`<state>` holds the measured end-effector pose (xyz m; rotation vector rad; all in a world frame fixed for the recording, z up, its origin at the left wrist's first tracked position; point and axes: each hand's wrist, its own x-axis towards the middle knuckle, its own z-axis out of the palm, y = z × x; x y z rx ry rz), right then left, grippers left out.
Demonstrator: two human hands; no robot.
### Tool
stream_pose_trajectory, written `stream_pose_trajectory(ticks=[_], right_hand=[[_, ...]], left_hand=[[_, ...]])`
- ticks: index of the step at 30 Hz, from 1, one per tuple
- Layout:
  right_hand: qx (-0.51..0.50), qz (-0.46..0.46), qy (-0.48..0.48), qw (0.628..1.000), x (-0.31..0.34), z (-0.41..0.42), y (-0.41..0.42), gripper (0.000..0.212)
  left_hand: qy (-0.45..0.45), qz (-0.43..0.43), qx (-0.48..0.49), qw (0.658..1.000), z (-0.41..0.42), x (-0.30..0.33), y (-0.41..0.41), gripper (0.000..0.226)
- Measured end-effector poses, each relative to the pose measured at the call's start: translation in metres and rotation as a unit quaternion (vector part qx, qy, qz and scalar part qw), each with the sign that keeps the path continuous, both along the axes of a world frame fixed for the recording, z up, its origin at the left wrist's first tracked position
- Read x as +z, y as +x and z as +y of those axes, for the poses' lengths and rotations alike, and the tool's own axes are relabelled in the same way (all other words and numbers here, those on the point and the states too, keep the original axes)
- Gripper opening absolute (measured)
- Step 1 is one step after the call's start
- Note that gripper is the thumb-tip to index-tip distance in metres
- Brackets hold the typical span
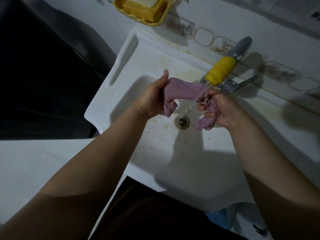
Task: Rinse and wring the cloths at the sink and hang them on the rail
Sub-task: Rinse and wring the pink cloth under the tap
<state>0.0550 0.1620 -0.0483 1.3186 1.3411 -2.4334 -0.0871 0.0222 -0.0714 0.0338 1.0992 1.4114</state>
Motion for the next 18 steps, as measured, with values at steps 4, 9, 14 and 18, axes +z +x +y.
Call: stream_pose_trajectory(ticks=[4,9,14,18], right_hand=[[-0.117,0.117,-0.067,0.984,-0.002,-0.002,0.005,0.039],[-0.139,0.141,-0.036,0.979,0.004,-0.013,0.005,0.04],[0.029,-0.101,0.361,0.927,-0.002,-0.052,0.0,0.046],[0.05,-0.206,0.465,0.859,-0.022,-0.036,-0.019,0.049]], left_hand=[[-0.009,-0.009,0.019,1.0,0.001,-0.004,0.024,0.044],[-0.067,-0.046,0.052,0.995,0.006,0.001,0.048,0.049],[-0.182,0.063,0.078,0.978,0.024,-0.006,0.062,0.042],[-0.224,0.089,0.056,0.969,0.042,0.006,0.082,0.047]])
